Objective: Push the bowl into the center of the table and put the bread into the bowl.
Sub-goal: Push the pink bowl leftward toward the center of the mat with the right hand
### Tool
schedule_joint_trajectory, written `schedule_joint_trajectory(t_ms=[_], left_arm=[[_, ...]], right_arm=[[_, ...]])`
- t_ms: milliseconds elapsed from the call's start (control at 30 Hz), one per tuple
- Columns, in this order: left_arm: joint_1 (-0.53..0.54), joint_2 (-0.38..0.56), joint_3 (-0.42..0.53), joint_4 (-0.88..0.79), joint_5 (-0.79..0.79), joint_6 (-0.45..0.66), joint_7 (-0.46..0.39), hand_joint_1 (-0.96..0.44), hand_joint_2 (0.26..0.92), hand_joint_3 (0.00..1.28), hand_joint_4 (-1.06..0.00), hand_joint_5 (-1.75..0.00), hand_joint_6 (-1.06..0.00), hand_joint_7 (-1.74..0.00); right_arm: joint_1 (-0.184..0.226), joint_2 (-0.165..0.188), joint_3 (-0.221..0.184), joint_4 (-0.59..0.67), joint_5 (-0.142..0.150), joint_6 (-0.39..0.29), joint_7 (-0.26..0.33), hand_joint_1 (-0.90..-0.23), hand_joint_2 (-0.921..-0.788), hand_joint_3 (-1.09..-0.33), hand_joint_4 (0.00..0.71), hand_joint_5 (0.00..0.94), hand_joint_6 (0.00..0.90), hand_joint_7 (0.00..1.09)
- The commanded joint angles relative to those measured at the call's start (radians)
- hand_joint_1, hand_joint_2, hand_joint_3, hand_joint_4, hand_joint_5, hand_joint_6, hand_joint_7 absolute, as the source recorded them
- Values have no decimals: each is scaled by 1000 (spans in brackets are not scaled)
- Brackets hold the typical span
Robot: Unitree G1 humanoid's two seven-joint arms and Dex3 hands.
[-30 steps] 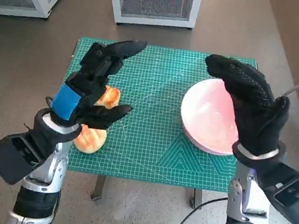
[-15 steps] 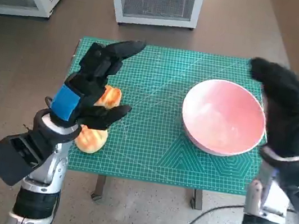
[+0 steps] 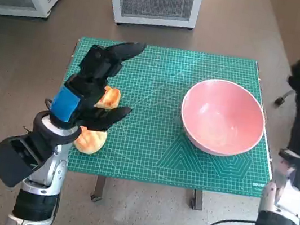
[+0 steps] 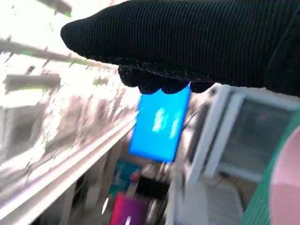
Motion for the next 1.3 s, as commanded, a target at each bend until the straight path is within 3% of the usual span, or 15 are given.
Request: schedule_joint_trajectory(t_ms=[33,300,433,867,1167,1300], left_arm=[[12,0,2,-17,0,-5,2,-527,921,382,-24,-543,1,-735],[16,2,2,-22,0,-2,2,-521,921,383,-27,-538,1,-731],[15,4,4,-18,-2,-2,-1,-520,921,382,-26,-534,1,-730],[22,15,9,-35,-7,16,-3,-520,921,383,-29,-524,1,-728],[34,23,16,-54,-5,29,-2,-530,921,380,-33,-516,1,-726],[41,27,21,-59,-1,27,1,-532,921,378,-37,-511,1,-721]], right_arm=[[-24,-9,-30,150,8,17,-28,-394,-921,-655,290,0,-1,527],[-80,7,-86,344,69,81,-10,-400,-921,-627,273,0,0,560],[-94,22,-102,399,85,118,-3,-379,-921,-627,249,0,0,565],[-120,68,-97,502,62,203,-27,-368,-921,-657,258,9,32,531],[-144,114,-112,523,70,254,-26,-405,-921,-640,248,1,54,487],[-157,131,-119,528,72,273,-31,-383,-921,-637,247,1,62,484]])
